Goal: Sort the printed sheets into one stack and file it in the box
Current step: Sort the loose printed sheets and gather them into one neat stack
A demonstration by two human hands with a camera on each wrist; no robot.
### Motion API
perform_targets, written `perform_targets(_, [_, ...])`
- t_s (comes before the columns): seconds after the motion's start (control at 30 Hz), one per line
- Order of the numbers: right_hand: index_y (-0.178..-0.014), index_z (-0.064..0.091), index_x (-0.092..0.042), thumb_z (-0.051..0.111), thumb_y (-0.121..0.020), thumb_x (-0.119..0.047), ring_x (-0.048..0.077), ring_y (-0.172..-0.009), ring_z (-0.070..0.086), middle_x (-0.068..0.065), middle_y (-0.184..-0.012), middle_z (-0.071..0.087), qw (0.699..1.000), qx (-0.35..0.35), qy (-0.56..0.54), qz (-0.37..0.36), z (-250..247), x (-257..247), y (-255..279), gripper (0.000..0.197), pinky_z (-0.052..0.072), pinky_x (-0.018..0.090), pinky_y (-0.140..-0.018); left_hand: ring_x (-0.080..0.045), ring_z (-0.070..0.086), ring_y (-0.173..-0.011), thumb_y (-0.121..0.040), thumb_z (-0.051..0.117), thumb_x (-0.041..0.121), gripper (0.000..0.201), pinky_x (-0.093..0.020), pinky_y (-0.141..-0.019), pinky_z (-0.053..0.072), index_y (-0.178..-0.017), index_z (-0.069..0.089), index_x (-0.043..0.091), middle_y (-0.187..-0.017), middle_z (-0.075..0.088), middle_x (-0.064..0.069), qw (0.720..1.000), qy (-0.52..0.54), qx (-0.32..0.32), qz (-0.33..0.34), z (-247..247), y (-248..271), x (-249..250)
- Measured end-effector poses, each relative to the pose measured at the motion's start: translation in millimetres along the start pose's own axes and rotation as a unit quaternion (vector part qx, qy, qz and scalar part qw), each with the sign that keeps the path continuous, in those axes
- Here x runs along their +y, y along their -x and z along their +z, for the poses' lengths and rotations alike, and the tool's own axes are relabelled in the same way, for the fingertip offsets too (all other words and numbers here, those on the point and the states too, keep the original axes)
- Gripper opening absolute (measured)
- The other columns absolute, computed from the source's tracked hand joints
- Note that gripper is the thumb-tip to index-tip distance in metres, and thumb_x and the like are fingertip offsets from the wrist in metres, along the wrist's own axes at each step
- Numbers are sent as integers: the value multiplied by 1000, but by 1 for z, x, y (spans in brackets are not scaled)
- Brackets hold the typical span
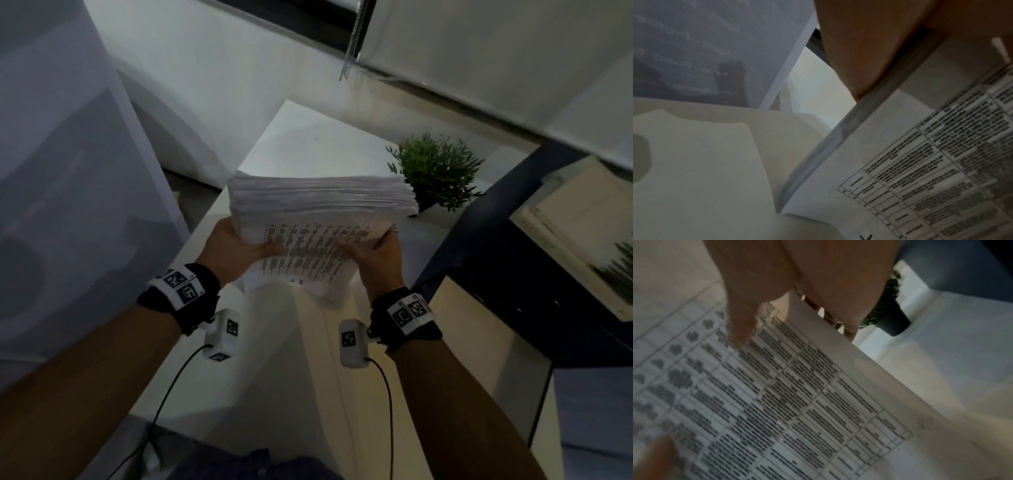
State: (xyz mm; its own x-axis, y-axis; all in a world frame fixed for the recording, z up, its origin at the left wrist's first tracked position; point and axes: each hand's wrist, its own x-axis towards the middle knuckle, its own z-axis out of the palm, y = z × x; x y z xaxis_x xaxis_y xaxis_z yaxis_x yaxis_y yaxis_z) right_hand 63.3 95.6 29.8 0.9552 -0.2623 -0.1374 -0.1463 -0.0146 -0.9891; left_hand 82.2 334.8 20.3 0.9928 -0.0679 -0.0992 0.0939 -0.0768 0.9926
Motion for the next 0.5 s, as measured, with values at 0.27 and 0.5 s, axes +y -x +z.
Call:
perform_targets(0.27, [-100,73,-14,82,-78,-10,9,-88,73,-4,-94,75,989,122,-13,-79,12,-14,11,24,60,28,-76,20,61,-73,-80,79,17,28,-7,-68,50,-91,60,36,-84,64,27,980,23,175,95,35,12,13])
perform_targets(0.5, [-133,48,-8,88,-71,-9,-4,-106,65,-4,-119,65,993,84,7,-79,15,8,33,73,55,14,-85,16,62,-90,-66,88,10,55,-10,-72,53,-111,60,25,-96,67,26,993,30,96,59,19,4,6])
